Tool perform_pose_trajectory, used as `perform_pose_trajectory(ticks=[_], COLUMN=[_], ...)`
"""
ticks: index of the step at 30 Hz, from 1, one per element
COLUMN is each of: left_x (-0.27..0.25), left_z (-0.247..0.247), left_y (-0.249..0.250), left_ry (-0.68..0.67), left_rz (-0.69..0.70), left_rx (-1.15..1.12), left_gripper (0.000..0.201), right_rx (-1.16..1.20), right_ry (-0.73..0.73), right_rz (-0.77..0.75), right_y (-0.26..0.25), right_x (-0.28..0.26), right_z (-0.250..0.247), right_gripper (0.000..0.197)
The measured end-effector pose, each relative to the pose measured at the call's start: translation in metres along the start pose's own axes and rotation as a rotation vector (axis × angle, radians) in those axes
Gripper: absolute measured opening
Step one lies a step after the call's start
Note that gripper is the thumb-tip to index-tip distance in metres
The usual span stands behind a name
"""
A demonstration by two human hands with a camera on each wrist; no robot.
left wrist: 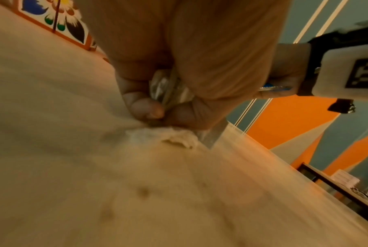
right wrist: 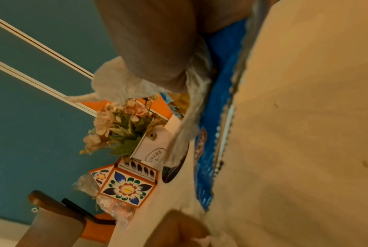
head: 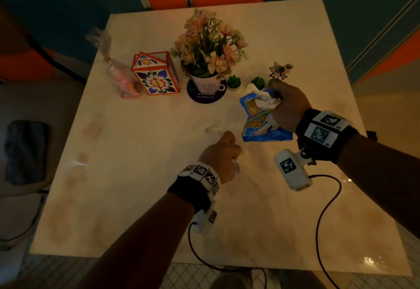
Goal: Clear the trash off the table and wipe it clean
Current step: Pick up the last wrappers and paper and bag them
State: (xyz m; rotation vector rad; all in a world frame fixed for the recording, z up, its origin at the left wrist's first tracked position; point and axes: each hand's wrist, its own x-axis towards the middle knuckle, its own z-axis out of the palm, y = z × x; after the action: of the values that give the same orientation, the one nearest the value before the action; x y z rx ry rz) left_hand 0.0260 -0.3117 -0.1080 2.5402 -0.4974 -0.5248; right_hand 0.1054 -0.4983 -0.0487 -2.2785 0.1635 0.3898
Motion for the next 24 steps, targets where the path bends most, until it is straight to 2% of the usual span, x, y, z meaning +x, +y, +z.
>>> perform_pose_trajectory(ticks=[2, 4, 6, 8, 10, 15, 18, 24], left_x=[-0.003, -0.008, -0.01, -0.005, 0.001, 0.022, 0.032, 0.04], left_z=[-0.001, -0.007, -0.018, -0.036, -0.052, -0.062, -0.055, -0.036], left_y=[0.003, 0.006, 0.003, -0.007, -0.017, -0.024, -0.024, -0.013], left_ry=[0.021, 0.089, 0.227, 0.349, 0.389, 0.201, 0.128, 0.07], left_rz=[-0.056, -0.116, -0.27, -0.444, -0.555, -0.579, -0.605, -0.48], left_rx=[-0.045, -0.087, -0.137, -0.189, -0.235, -0.223, -0.18, -0.091], left_gripper=[0.013, 0.002, 0.017, 0.011, 0.012, 0.029, 0.032, 0.044], right_rx=[-0.06, -0.097, -0.064, -0.043, -0.045, -0.052, -0.034, 0.0], right_ry=[0.064, 0.1, 0.066, 0.056, 0.07, 0.11, 0.121, 0.157], right_rz=[-0.043, -0.065, -0.076, -0.112, -0.133, -0.151, -0.167, -0.121], right_y=[0.006, 0.014, 0.024, 0.033, 0.039, 0.049, 0.055, 0.066], right_x=[-0.003, -0.005, -0.007, -0.011, -0.014, -0.018, -0.02, -0.031], right_z=[-0.006, -0.011, -0.015, -0.018, -0.021, -0.024, -0.03, -0.045], right_gripper=[0.042, 0.031, 0.045, 0.051, 0.05, 0.047, 0.047, 0.041])
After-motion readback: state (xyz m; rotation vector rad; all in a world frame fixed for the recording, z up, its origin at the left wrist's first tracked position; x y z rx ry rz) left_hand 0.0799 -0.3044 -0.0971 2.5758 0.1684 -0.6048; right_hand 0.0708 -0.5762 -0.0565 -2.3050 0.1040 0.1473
